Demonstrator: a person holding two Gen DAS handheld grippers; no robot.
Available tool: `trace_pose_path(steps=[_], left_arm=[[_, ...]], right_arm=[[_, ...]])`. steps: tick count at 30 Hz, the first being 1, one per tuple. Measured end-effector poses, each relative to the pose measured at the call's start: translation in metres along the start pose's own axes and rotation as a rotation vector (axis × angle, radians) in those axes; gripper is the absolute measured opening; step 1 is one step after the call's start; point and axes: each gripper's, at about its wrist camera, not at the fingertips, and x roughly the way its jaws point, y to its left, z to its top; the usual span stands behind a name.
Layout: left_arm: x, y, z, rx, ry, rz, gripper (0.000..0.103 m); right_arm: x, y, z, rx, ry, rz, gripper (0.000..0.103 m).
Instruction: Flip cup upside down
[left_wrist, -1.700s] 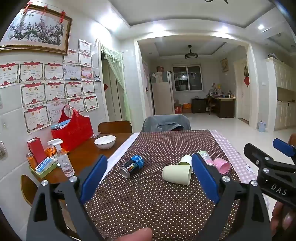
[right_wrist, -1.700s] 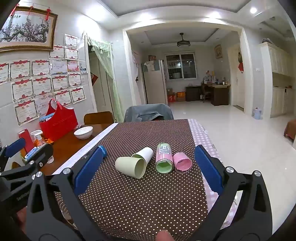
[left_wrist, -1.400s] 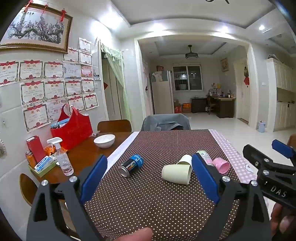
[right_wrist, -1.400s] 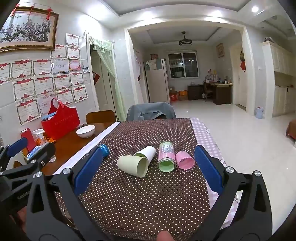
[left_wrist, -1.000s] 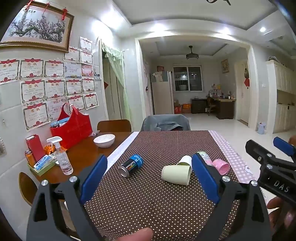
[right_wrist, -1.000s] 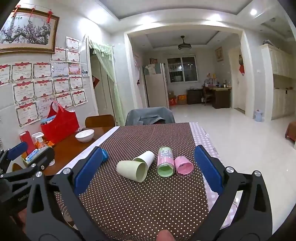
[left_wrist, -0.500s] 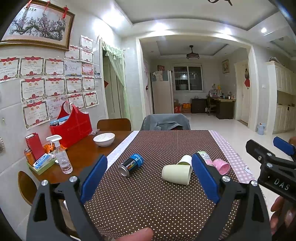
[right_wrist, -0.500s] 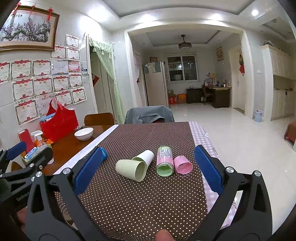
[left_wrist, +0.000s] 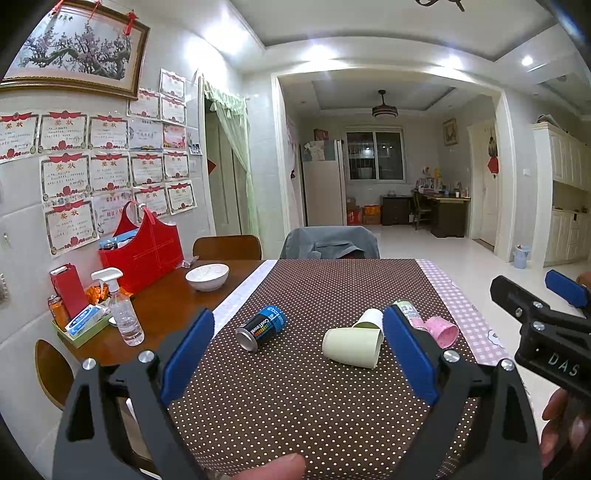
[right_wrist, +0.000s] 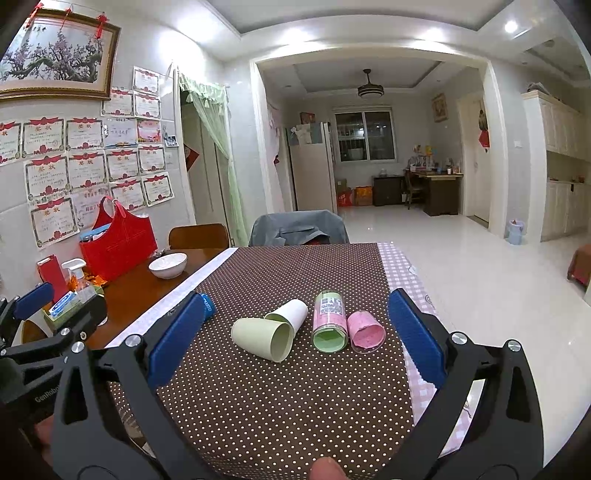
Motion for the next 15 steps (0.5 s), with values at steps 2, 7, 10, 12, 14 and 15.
trace_pose_path(steps=[2, 7, 10, 12, 14, 15], left_arm=[[-0.0001, 0.0003, 0.0005, -0.001, 0.001, -0.001, 0.091], [-0.0002, 0.0001, 0.0004, -0.001, 0.001, -0.002, 0.091], [-0.0002, 0.0001, 0.0004, 0.000, 0.000, -0.002, 0.091], [-0.0002, 0.0002, 0.0005, -0.001, -0.001, 0.000, 0.091], [-0.0003, 0.0000, 0.0005, 0.000, 0.000, -0.001, 0.091], [-0.0002, -0.0001, 0.0007, -0.001, 0.000, -0.002, 0.091]], right_arm=[[-0.0001, 0.0002, 0.0002, 0.001, 0.000, -0.001, 0.097], [0.0003, 0.0009, 0.0000, 0.000, 0.003, -0.001, 0.097], [0.0002, 0.0018, 0.0007, -0.001, 0.005, 0.000, 0.097], [0.0004, 0.0022, 0.0007, 0.000, 0.007, 0.000, 0.097], [0.0004, 0.0022, 0.0007, 0.001, 0.007, 0.000, 0.097], [0.0005, 0.0022, 0.0008, 0.001, 0.007, 0.000, 0.097]])
